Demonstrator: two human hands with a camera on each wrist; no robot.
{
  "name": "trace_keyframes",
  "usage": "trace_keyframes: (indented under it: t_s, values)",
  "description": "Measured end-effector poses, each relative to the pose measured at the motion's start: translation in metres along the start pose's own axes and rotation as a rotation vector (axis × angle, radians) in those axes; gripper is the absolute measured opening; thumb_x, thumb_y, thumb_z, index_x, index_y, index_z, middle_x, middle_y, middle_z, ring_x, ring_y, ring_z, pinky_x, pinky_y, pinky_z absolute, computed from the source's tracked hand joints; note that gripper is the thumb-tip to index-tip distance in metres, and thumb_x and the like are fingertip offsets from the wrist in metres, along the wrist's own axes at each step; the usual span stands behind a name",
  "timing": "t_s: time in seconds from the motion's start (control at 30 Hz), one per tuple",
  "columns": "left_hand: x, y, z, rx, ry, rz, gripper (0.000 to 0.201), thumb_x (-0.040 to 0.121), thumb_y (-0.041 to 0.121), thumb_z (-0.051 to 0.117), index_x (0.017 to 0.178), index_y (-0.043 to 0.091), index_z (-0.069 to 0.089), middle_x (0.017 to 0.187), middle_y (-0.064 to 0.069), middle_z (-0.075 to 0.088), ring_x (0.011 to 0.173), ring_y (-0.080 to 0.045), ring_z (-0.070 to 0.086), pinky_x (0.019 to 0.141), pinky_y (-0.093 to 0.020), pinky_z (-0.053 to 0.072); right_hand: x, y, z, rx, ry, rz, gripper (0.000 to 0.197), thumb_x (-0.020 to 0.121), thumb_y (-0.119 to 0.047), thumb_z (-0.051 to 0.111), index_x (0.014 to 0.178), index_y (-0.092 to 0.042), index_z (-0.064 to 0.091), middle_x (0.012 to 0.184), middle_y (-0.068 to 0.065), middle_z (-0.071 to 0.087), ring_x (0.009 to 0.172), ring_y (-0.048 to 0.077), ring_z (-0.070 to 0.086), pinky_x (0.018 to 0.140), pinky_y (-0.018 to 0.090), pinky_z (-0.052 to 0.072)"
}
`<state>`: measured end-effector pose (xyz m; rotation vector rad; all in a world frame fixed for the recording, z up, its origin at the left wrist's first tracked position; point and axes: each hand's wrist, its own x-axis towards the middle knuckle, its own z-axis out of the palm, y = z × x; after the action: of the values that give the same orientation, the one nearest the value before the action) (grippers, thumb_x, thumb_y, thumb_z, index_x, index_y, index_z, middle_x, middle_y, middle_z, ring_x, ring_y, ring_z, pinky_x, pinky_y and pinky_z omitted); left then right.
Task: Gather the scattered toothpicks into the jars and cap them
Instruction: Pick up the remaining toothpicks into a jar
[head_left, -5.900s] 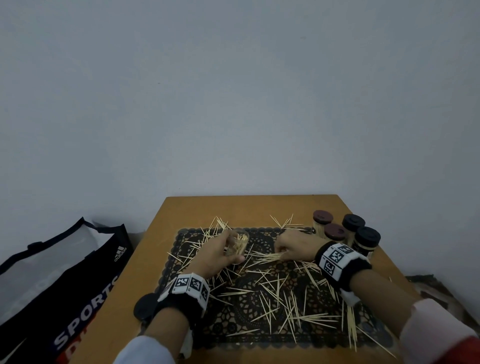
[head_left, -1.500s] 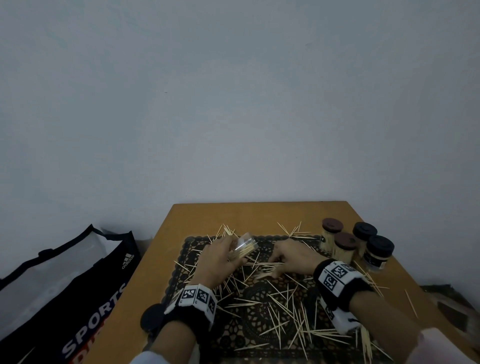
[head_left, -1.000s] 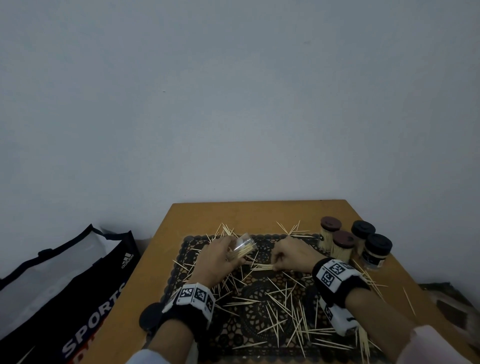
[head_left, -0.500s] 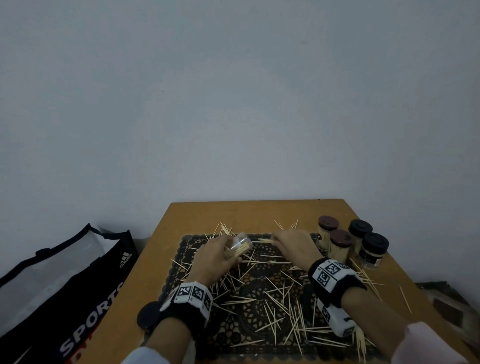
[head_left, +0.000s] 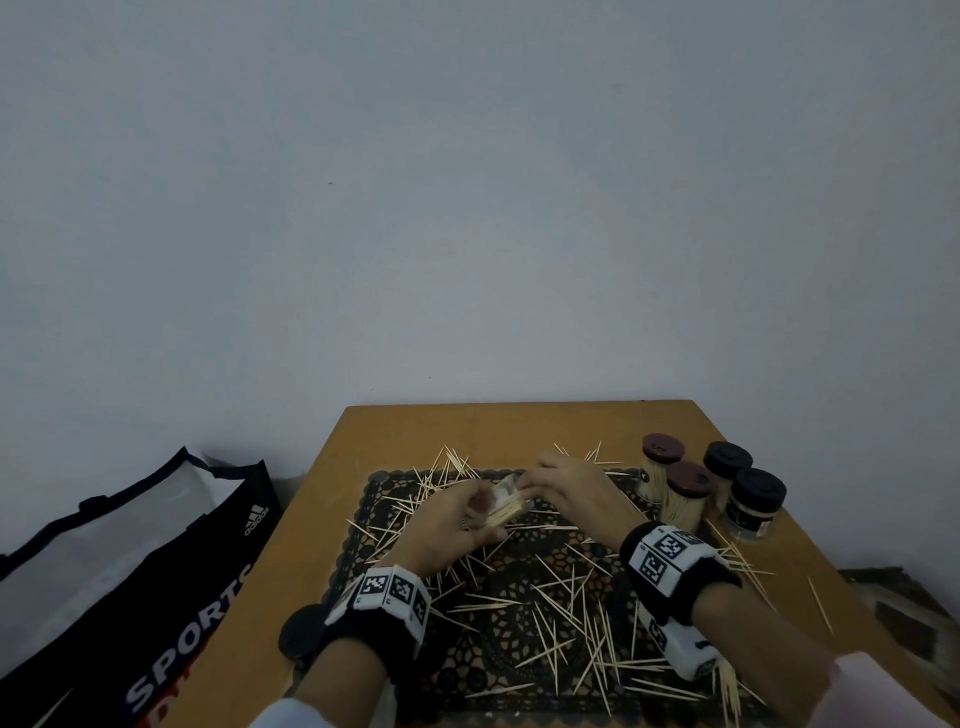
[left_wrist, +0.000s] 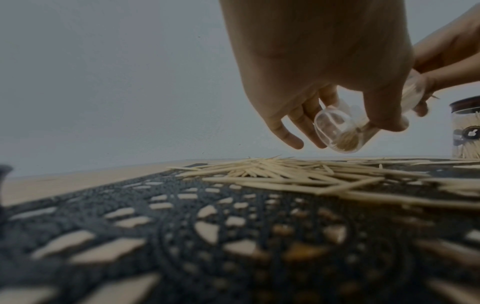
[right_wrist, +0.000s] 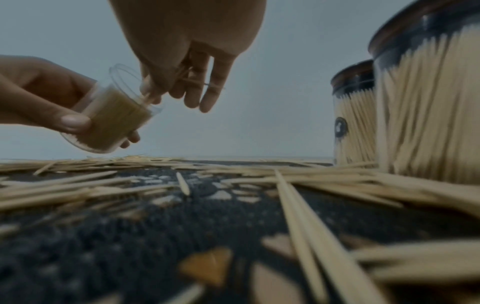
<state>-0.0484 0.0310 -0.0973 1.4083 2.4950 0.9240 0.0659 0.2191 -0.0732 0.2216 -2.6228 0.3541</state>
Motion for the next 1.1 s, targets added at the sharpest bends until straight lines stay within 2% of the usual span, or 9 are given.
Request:
trace_keyframes:
  t_s: [0.13, 0.27, 0.47, 0.63, 0.77, 0.83, 0.93, 1.03, 1.1]
  values:
    - [0.0, 0.0, 0.0, -0.037, -0.004, 0.019, 0.053, 0.082, 0.038, 0.076, 0.127, 0.017, 0.055, 0.113, 0.006, 0.062, 0.095, -0.007, 0.058, 0.071, 0.0, 0.036, 0.011, -0.004, -0.005, 0.133, -0.108, 0.044, 0.019, 0.094, -0.012, 0.055, 0.106, -0.012, 0.069, 0.087, -0.011, 0.048, 0.074, 0.0, 0.043, 0.064, 0.013, 0.033]
    - [0.001, -0.001, 0.001, -0.069, 0.015, 0.0, 0.05, 0.082, 0.039, 0.075, 0.123, 0.018, 0.055, 0.106, 0.012, 0.058, 0.092, -0.006, 0.057, 0.07, -0.002, 0.037, 0.029, -0.005, -0.021, 0.257, -0.208, 0.196, 0.022, 0.085, -0.001, 0.066, 0.1, -0.016, 0.071, 0.087, -0.017, 0.058, 0.076, -0.004, 0.051, 0.068, 0.017, 0.045]
    - [0.0, -0.002, 0.002, -0.097, 0.044, -0.006, 0.039, 0.081, 0.043, 0.075, 0.109, 0.026, 0.054, 0.102, 0.012, 0.059, 0.09, -0.006, 0.057, 0.07, -0.007, 0.038, 0.047, -0.016, -0.034, 0.329, -0.198, 0.224, 0.012, 0.076, -0.002, 0.076, 0.087, -0.007, 0.073, 0.087, 0.0, 0.071, 0.076, 0.003, 0.063, 0.069, 0.015, 0.052]
    - [-0.001, 0.0, 0.0, -0.121, 0.16, -0.038, 0.044, 0.084, 0.047, 0.07, 0.116, 0.021, 0.054, 0.109, 0.009, 0.063, 0.095, -0.011, 0.061, 0.073, -0.013, 0.043, 0.064, -0.025, -0.032, 0.511, 0.013, 0.285, 0.01, 0.087, -0.01, 0.068, 0.096, -0.008, 0.072, 0.085, -0.008, 0.067, 0.077, -0.001, 0.06, 0.067, 0.013, 0.052]
    - [-0.006, 0.002, -0.007, -0.115, 0.388, -0.113, 0.052, 0.087, 0.051, 0.064, 0.122, 0.015, 0.054, 0.11, 0.006, 0.063, 0.093, -0.009, 0.061, 0.068, -0.011, 0.04, 0.084, -0.014, -0.019, 0.473, 0.228, 0.44, 0.015, 0.094, -0.026, 0.06, 0.104, -0.02, 0.07, 0.101, -0.006, 0.069, 0.093, 0.009, 0.062, 0.081, 0.027, 0.052]
    - [-0.009, 0.001, -0.013, -0.098, 0.478, -0.147, 0.056, 0.086, 0.053, 0.063, 0.123, 0.012, 0.054, 0.109, 0.004, 0.064, 0.091, -0.011, 0.061, 0.066, -0.017, 0.041, 0.094, -0.009, -0.007, 0.398, 0.127, 0.595, 0.024, 0.095, -0.031, 0.057, 0.113, -0.018, 0.063, 0.112, 0.0, 0.065, 0.102, 0.015, 0.06, 0.086, 0.032, 0.05]
    - [-0.012, -0.005, -0.028, -0.109, 0.547, -0.189, 0.049, 0.087, 0.047, 0.066, 0.119, 0.012, 0.054, 0.108, 0.002, 0.065, 0.088, -0.009, 0.057, 0.068, -0.018, 0.043, 0.11, -0.011, 0.02, 0.302, -0.209, 0.739, 0.043, 0.093, -0.037, 0.059, 0.125, -0.009, 0.056, 0.124, 0.009, 0.06, 0.113, 0.024, 0.057, 0.092, 0.035, 0.047]
    - [-0.017, -0.016, -0.048, -0.039, 0.561, -0.249, 0.046, 0.088, 0.045, 0.066, 0.12, 0.014, 0.054, 0.108, 0.008, 0.061, 0.087, -0.003, 0.054, 0.061, -0.008, 0.033, 0.124, -0.022, 0.046, 0.214, -0.446, 0.745, 0.046, 0.092, -0.046, 0.057, 0.111, -0.005, 0.059, 0.112, 0.011, 0.063, 0.097, 0.022, 0.06, 0.074, 0.029, 0.049]
    - [-0.022, -0.027, -0.059, 0.03, 0.567, -0.296, 0.047, 0.088, 0.046, 0.066, 0.122, 0.015, 0.054, 0.11, 0.007, 0.062, 0.088, -0.002, 0.052, 0.06, -0.01, 0.031, 0.134, -0.027, 0.064, 0.174, -0.534, 0.755, 0.058, 0.089, -0.056, 0.056, 0.118, -0.005, 0.059, 0.119, 0.011, 0.062, 0.1, 0.023, 0.059, 0.081, 0.03, 0.049]
